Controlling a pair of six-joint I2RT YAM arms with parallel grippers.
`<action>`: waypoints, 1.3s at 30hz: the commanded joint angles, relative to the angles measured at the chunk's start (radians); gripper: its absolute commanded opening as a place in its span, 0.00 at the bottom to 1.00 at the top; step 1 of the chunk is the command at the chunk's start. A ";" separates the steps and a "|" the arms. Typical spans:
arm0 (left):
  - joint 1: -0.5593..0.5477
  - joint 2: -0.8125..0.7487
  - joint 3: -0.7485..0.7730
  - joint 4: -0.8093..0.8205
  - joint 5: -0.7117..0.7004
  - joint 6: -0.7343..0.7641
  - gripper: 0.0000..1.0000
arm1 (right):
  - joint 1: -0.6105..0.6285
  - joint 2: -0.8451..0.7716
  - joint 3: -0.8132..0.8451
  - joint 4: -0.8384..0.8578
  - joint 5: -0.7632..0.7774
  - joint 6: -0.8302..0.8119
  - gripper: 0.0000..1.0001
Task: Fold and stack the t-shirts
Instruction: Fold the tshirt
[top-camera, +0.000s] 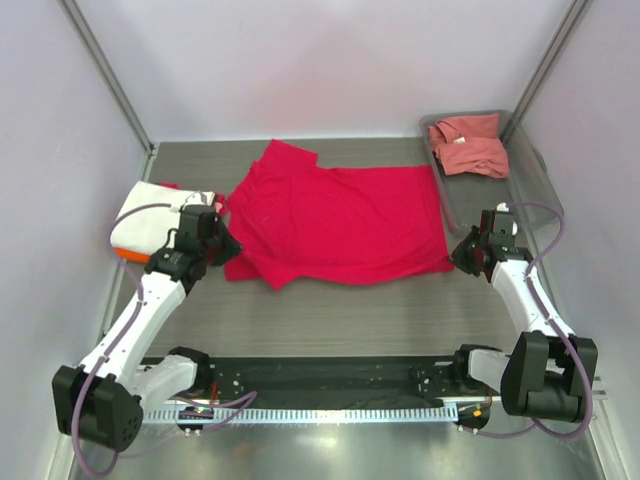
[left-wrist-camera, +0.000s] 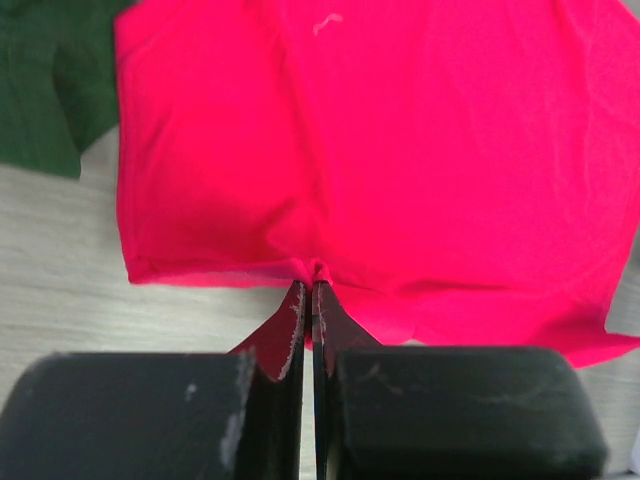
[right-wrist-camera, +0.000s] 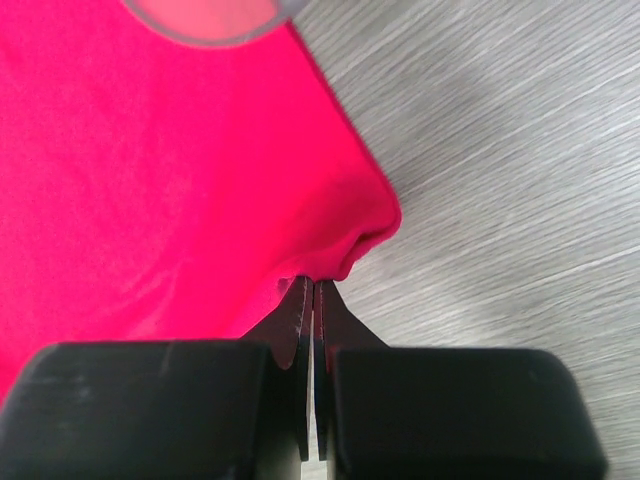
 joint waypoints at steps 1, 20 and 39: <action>-0.002 0.040 0.076 0.057 -0.049 0.039 0.00 | -0.001 0.013 0.073 0.065 0.059 0.025 0.01; 0.001 0.447 0.424 0.058 -0.103 0.080 0.00 | 0.011 0.243 0.256 0.139 0.093 0.066 0.01; 0.042 0.686 0.572 0.068 -0.086 0.074 0.00 | 0.053 0.358 0.316 0.171 0.142 0.091 0.01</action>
